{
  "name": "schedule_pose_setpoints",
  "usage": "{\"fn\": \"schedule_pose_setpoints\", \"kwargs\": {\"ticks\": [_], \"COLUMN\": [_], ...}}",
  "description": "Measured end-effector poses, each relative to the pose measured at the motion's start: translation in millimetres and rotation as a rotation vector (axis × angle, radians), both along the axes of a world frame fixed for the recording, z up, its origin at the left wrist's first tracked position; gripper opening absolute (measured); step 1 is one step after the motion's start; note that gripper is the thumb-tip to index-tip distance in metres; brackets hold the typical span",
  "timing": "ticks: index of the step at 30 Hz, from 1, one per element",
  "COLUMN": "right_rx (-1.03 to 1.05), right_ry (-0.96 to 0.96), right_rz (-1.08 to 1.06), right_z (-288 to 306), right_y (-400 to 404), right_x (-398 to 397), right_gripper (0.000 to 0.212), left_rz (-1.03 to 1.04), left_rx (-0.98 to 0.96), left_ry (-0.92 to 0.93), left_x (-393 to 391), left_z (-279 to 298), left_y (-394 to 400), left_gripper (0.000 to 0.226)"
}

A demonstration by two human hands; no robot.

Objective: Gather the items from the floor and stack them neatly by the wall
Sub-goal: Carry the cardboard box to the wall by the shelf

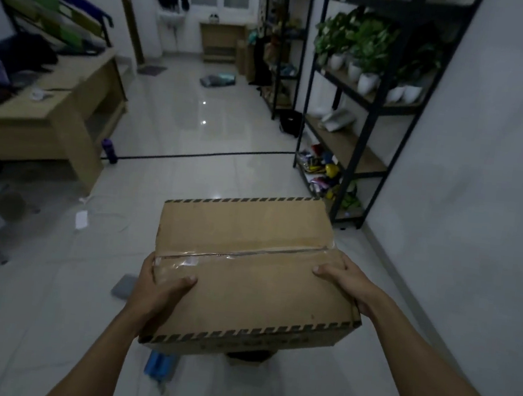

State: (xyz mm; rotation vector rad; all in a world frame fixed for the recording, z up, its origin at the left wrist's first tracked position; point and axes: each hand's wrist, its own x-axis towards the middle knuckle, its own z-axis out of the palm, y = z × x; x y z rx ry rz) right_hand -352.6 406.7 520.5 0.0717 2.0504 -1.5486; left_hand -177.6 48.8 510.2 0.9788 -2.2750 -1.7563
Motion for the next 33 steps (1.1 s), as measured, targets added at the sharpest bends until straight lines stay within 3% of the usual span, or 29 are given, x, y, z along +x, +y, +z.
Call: {"fn": "schedule_pose_setpoints", "kwargs": {"ticks": [5, 13, 19, 24, 29, 33], "right_rx": [0.008, 0.006, -0.006, 0.013, 0.064, 0.097], "right_ry": [-0.003, 0.006, -0.029, -0.069, -0.104, -0.132], "right_rz": [-0.066, -0.149, -0.242, -0.356, -0.384, -0.428], "right_z": [-5.8, -0.1, -16.9, -41.6, -63.4, -87.3], "right_y": [65.6, 156.3, 202.9, 238.8, 269.8, 292.5], "right_x": [-73.5, -187.0, -265.9, -348.4, -432.8, -485.0], "right_gripper": [0.081, 0.063, 0.055, 0.068, 0.082, 0.111], "left_rz": [-0.074, -0.125, -0.257, -0.353, -0.429, -0.444], "left_rx": [-0.048, -0.043, -0.053, -0.020, 0.006, 0.008], "left_ry": [0.002, 0.026, -0.068, -0.080, -0.123, -0.177], "left_x": [-96.2, -248.7, -367.3, -484.7, -594.0, -666.7], "left_z": [-3.2, -3.9, -17.8, -36.9, -59.4, -77.6], "left_y": [46.1, 133.9, 166.0, 201.2, 228.5, 247.5], "left_gripper": [0.107, 0.095, 0.110, 0.120, 0.109, 0.108]}}
